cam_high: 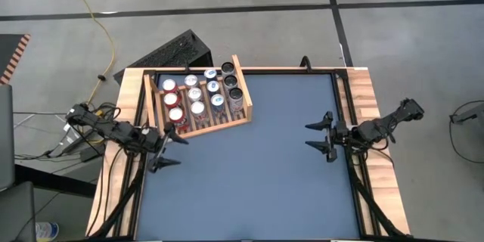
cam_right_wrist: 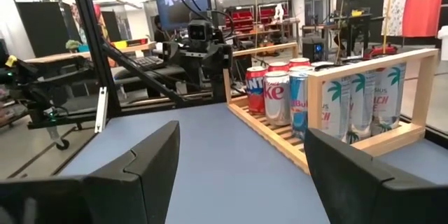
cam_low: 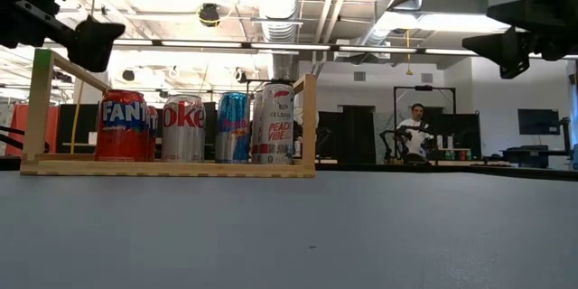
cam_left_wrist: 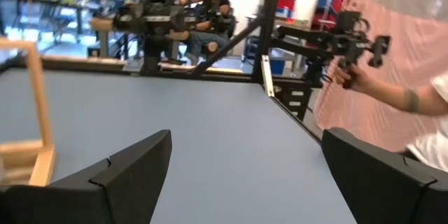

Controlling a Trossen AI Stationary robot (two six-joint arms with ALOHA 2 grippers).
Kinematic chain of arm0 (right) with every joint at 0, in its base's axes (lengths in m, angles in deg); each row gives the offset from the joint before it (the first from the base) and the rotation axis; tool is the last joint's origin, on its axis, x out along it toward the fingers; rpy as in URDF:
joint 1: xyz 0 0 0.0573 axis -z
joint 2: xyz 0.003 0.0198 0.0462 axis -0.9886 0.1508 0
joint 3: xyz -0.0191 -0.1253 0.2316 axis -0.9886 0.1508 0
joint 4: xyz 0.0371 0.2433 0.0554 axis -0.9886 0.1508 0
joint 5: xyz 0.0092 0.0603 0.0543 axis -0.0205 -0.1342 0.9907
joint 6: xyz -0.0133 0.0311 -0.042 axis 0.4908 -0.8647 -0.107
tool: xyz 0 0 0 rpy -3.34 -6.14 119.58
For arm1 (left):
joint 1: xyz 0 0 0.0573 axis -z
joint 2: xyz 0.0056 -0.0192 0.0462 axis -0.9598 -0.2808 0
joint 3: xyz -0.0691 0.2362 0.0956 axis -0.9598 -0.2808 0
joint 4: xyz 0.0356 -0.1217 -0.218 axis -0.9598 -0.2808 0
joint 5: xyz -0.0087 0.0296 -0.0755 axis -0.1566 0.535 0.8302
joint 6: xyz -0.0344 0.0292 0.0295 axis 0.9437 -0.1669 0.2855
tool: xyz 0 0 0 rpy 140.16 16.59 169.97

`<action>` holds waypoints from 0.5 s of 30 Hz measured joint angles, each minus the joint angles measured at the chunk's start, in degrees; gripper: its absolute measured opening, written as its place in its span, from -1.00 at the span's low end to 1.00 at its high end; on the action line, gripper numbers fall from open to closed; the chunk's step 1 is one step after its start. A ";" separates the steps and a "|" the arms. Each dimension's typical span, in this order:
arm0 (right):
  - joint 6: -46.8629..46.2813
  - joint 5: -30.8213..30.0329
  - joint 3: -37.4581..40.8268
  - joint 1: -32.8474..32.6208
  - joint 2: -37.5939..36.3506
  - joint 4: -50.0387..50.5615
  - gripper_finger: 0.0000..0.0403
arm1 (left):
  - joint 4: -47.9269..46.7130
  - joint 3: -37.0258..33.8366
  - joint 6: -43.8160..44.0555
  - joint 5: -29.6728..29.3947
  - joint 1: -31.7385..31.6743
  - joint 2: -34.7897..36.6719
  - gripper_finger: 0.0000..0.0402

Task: Place canned beverage on shelf
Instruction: Return to Home Position

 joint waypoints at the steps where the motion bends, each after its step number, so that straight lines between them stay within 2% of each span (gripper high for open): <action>1: -0.04 0.01 0.00 0.00 0.02 -0.07 0.45 | -0.34 -0.02 1.26 -0.57 0.00 0.00 0.78; 5: -0.04 0.03 0.02 0.00 0.02 0.04 0.45 | -1.36 -0.06 5.55 -1.64 0.00 -0.02 0.78; 15: -0.04 0.03 0.07 0.00 0.02 0.12 0.45 | -2.04 -0.11 3.90 -2.36 0.00 -0.01 0.78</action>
